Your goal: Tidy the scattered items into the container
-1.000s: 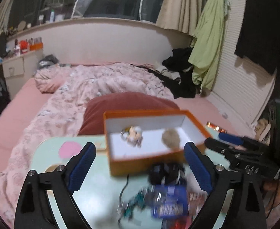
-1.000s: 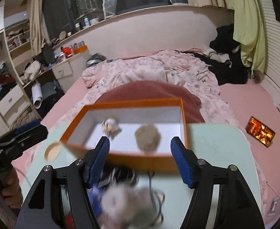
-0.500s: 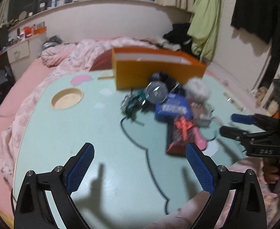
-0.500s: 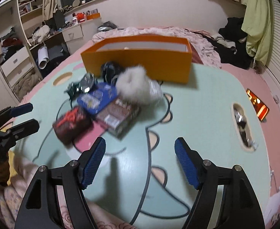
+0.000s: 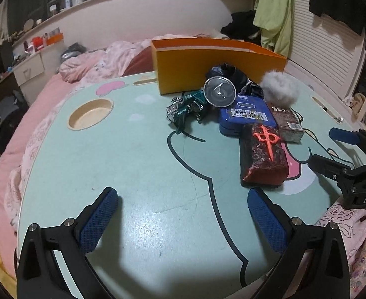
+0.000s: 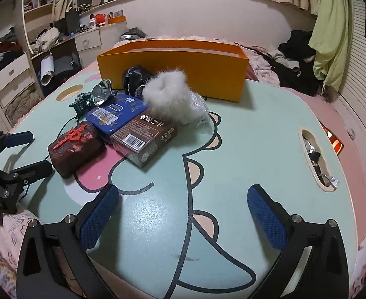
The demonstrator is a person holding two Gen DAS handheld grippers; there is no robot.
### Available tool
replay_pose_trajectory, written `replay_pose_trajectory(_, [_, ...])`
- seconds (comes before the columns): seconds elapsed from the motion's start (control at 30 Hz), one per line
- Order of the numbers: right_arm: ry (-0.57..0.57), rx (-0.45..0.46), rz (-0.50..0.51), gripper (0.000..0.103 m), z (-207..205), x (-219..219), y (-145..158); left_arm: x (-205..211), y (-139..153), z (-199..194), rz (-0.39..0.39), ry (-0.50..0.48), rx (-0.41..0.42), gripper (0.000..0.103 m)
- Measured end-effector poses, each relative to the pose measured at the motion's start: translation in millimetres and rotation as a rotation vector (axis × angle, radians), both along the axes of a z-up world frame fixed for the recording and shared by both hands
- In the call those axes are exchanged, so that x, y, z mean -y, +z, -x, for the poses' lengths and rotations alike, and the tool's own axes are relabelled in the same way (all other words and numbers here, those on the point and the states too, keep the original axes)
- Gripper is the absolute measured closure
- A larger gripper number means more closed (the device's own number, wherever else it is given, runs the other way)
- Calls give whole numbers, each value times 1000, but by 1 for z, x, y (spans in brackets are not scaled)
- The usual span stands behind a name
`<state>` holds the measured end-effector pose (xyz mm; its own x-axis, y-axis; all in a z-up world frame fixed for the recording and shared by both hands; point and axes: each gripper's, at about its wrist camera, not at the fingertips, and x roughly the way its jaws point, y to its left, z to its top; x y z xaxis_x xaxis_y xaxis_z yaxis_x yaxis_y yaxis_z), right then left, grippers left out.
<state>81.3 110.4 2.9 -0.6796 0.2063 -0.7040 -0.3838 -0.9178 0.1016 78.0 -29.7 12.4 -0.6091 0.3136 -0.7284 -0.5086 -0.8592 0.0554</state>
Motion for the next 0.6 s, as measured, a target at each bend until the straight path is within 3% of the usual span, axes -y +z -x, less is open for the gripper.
replay_pose_trajectory(0.6, [-3, 1, 0, 0, 0, 2, 0, -1, 1, 2, -1, 0, -2, 0])
